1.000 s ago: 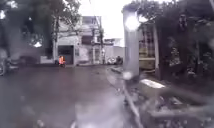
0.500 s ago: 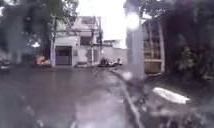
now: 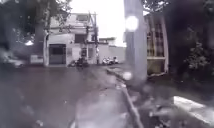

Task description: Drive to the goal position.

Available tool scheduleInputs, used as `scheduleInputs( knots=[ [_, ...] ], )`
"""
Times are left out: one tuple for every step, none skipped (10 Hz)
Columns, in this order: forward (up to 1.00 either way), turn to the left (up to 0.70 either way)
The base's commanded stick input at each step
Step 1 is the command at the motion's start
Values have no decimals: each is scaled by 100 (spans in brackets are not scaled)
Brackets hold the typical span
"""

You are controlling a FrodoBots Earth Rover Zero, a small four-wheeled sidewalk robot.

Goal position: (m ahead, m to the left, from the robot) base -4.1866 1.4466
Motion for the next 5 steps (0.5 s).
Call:
scheduleInputs(
  knots=[
    [100,0],
    [100,0],
    [100,0],
    [100,15],
    [100,27]
  ],
)
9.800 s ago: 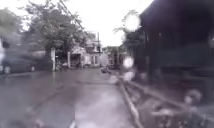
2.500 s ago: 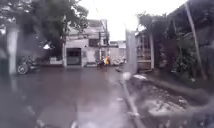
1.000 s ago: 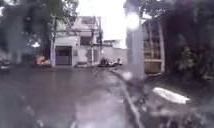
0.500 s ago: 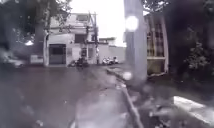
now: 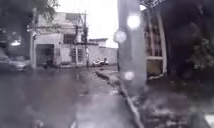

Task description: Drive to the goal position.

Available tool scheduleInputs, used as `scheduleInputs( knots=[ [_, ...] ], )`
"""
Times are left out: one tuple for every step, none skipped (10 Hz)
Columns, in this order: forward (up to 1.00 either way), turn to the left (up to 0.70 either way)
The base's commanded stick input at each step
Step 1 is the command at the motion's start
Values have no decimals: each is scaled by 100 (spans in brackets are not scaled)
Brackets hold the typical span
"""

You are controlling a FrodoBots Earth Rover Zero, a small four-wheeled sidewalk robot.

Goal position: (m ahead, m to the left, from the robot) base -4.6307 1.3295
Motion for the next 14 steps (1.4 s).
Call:
scheduleInputs(
  knots=[
    [100,27],
    [100,27],
    [100,27],
    [100,27],
    [100,27],
    [100,27],
    [100,27],
    [100,27],
    [100,27],
    [100,27],
    [100,27],
    [100,27],
    [100,27],
    [100,27]
  ],
)
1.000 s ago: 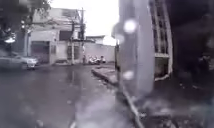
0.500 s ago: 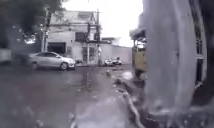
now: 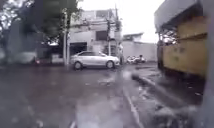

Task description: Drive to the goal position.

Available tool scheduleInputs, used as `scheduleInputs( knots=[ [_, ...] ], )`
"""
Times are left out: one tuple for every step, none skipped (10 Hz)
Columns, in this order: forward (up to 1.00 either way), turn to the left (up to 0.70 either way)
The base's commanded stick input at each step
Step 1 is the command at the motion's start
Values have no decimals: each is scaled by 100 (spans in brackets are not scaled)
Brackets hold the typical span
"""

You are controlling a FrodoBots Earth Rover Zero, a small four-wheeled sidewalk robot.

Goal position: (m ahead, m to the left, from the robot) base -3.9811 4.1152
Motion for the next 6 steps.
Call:
scheduleInputs(
  knots=[
    [100,27],
    [100,27],
    [100,27],
    [100,27],
    [100,27],
    [100,27]
  ],
)
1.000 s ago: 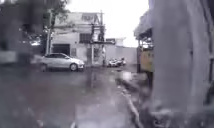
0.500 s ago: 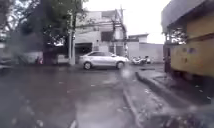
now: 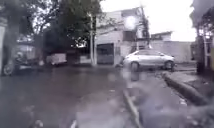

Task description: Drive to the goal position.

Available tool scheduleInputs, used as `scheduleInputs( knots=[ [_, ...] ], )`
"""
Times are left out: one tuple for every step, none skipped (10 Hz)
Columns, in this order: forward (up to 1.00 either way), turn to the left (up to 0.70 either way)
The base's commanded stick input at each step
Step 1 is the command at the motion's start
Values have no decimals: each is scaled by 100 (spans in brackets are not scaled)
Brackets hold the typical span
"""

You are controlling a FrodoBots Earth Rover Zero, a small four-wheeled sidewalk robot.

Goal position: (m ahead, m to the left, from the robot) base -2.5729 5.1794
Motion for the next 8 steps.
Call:
scheduleInputs(
  knots=[
    [100,27],
    [100,27],
    [100,27],
    [100,27],
    [100,27],
    [100,27],
    [100,27],
    [100,27]
  ],
)
